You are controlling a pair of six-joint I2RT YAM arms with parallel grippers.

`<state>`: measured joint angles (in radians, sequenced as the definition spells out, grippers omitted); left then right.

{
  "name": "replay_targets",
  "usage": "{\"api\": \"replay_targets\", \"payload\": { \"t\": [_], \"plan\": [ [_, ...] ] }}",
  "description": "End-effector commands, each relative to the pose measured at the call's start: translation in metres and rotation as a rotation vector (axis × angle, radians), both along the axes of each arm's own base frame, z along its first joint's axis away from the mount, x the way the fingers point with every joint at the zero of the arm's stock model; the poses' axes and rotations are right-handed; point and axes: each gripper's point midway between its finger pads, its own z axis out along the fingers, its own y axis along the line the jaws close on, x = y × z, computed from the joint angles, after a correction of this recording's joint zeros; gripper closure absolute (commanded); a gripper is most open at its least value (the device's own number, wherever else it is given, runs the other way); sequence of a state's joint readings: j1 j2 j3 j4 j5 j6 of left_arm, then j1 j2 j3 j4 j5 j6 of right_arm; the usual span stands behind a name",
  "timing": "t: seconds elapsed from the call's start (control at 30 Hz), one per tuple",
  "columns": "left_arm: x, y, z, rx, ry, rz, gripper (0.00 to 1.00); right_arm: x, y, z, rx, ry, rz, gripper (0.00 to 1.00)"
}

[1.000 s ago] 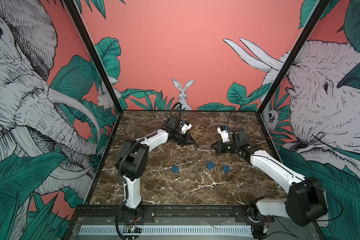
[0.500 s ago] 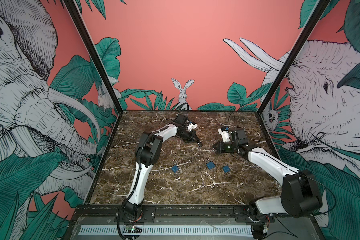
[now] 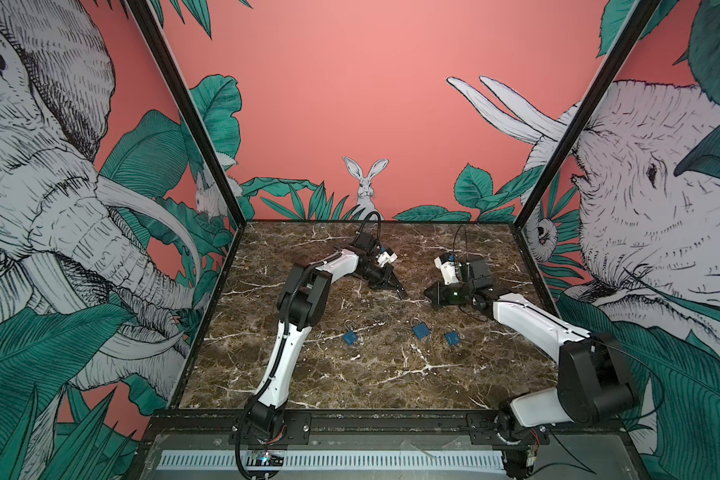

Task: Lock with the key

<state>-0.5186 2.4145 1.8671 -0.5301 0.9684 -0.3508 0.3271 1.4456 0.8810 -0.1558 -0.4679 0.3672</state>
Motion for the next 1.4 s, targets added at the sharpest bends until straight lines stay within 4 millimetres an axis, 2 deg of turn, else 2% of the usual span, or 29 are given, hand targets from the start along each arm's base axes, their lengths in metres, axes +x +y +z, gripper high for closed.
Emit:
{"api": "replay_targets", "payload": {
  "t": [0.0,0.4,0.5,0.6,0.67,0.8,0.97,1.2,1.37],
  "plan": [
    [-0.004,-0.008,0.011,-0.034,-0.004,-0.035,1.0,0.008,0.003,0.006,0.019,-0.028,-0.004,1.0],
    [-0.004,-0.001,-0.004,0.052,-0.003,-0.017,0.99,0.011,0.005,0.008,0.039,-0.026,-0.012,1.0],
    [-0.002,0.0,-0.006,0.069,-0.008,-0.009,0.88,0.014,0.003,0.007,0.021,-0.027,-0.034,1.0],
    [0.001,0.0,-0.006,0.072,-0.013,0.002,0.85,0.016,0.0,0.003,-0.015,-0.018,-0.054,1.0],
    [0.004,0.0,-0.004,0.083,-0.03,0.011,0.74,0.018,-0.001,-0.001,-0.038,-0.009,-0.06,1.0],
    [0.014,0.005,0.001,0.116,-0.076,0.051,0.7,0.022,0.003,-0.007,-0.064,0.0,-0.061,1.0],
    [0.027,0.014,0.016,0.116,-0.114,0.114,0.7,0.031,0.011,-0.016,-0.1,0.014,-0.07,1.0],
    [0.044,0.051,0.044,0.089,-0.16,0.247,0.7,0.044,0.026,-0.042,-0.141,0.045,-0.087,1.0],
    [0.046,0.073,0.077,0.018,-0.206,0.317,0.7,0.053,0.033,-0.057,-0.123,0.07,-0.117,1.0]
  ]
}}
